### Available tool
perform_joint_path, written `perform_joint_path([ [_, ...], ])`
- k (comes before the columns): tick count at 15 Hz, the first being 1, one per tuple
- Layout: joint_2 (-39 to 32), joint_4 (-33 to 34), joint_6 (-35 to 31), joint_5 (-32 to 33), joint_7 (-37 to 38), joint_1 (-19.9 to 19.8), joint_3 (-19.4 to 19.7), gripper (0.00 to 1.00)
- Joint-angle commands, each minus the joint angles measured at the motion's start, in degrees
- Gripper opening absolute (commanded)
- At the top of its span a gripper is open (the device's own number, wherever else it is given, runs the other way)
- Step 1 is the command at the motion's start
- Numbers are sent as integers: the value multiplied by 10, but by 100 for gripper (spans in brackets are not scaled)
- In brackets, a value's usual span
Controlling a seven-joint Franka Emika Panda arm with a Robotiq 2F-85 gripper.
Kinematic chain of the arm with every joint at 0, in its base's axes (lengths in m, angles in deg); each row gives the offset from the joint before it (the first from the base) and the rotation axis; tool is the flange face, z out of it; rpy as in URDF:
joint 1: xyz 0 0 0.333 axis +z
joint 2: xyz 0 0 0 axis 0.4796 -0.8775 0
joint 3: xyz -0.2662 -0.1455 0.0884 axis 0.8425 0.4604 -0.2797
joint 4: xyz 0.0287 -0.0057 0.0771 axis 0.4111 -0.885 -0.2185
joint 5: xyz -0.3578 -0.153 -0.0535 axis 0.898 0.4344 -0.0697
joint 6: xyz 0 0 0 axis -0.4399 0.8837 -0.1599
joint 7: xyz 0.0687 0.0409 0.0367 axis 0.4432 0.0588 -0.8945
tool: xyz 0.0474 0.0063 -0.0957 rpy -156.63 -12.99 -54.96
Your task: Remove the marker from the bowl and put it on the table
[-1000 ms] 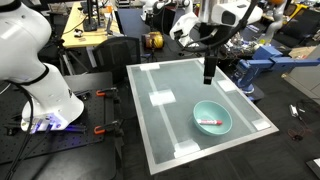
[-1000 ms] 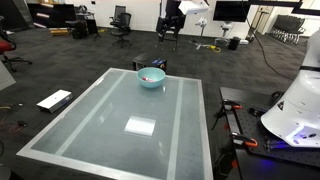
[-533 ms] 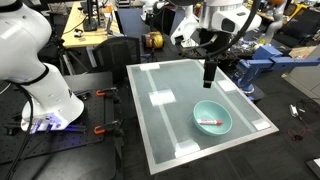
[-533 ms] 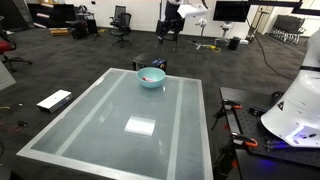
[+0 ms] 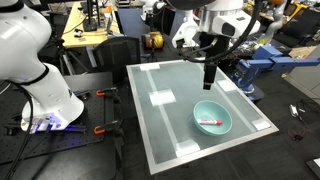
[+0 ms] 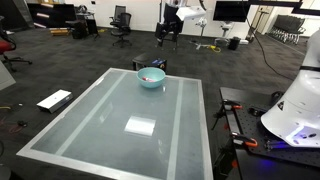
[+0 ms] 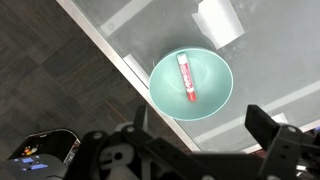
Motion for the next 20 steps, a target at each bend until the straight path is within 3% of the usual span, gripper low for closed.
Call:
perform_joint_path([
  [1, -34, 28, -7, -16, -30, 6, 3, 100],
  [7, -79, 60, 2, -18, -51, 6, 10, 100],
  [12, -125, 89, -10, -57, -83, -1, 20, 100],
  [20, -200, 124, -67, -81, -91, 0, 30, 100],
])
